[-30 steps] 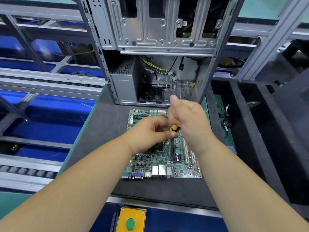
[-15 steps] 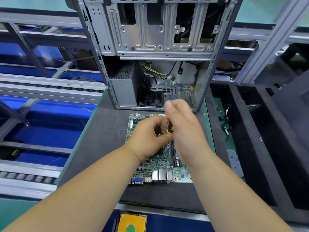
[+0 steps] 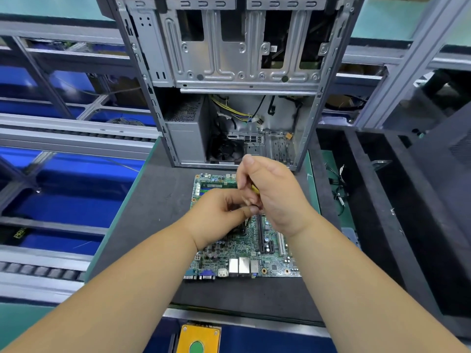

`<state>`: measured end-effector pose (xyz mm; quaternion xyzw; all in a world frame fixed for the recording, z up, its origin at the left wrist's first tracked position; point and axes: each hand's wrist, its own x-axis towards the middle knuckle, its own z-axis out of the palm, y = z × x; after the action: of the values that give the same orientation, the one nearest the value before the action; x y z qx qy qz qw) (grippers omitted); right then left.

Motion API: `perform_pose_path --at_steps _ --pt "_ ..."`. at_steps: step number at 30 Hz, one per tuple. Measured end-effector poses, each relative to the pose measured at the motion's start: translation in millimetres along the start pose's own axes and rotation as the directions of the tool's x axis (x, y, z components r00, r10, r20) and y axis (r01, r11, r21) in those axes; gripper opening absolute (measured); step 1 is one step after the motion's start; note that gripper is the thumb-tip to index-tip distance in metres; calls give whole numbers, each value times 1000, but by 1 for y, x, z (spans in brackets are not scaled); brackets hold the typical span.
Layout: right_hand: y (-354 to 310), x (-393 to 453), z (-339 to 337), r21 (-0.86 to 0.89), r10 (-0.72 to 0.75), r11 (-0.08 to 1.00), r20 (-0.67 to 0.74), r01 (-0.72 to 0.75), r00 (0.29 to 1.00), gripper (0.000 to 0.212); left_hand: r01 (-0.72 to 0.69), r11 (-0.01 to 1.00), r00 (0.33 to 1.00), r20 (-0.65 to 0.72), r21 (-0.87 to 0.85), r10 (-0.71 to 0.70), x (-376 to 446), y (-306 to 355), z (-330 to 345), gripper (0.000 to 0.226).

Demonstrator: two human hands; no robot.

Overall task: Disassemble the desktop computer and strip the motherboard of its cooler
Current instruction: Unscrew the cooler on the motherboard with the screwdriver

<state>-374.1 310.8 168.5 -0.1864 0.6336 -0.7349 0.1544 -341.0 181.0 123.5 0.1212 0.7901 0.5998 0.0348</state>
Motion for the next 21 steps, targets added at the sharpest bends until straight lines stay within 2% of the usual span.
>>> perform_pose_path --at_steps 2,5,7,9,11,13,15,16,17,21 --pt "1 0 -1 -69 -22 998 -121 13 992 38 -23 990 997 -75 138 34 4 -4 2 27" --pt "8 -4 7 -72 -19 997 -405 -11 914 42 -33 960 976 -197 279 91 6 -10 10 7" --pt "16 -10 14 -76 -33 997 -454 -1 890 34 -15 939 957 -268 343 113 6 -12 15 17" --pt "21 -14 19 -128 -111 990 -411 64 905 23 -30 918 954 -263 395 145 7 -12 13 21" --pt "20 -15 18 -88 -161 986 -322 139 933 22 -79 859 973 -150 506 178 9 -15 5 17" --pt "17 -12 17 -30 -168 986 -198 166 966 21 -105 708 994 58 699 90 10 -23 -8 41" --pt "15 -5 16 1 -148 989 -66 149 987 20 -72 534 986 140 843 -87 10 -34 -19 81" --pt "14 -1 14 25 -130 991 -21 130 991 19 -31 518 984 118 855 -136 10 -37 -22 91" --pt "13 4 10 66 -115 991 8 114 993 18 3 544 985 90 839 -144 10 -40 -23 94" --pt "16 15 -4 183 -90 981 103 70 991 17 42 595 988 56 803 -145 15 -38 -25 91"
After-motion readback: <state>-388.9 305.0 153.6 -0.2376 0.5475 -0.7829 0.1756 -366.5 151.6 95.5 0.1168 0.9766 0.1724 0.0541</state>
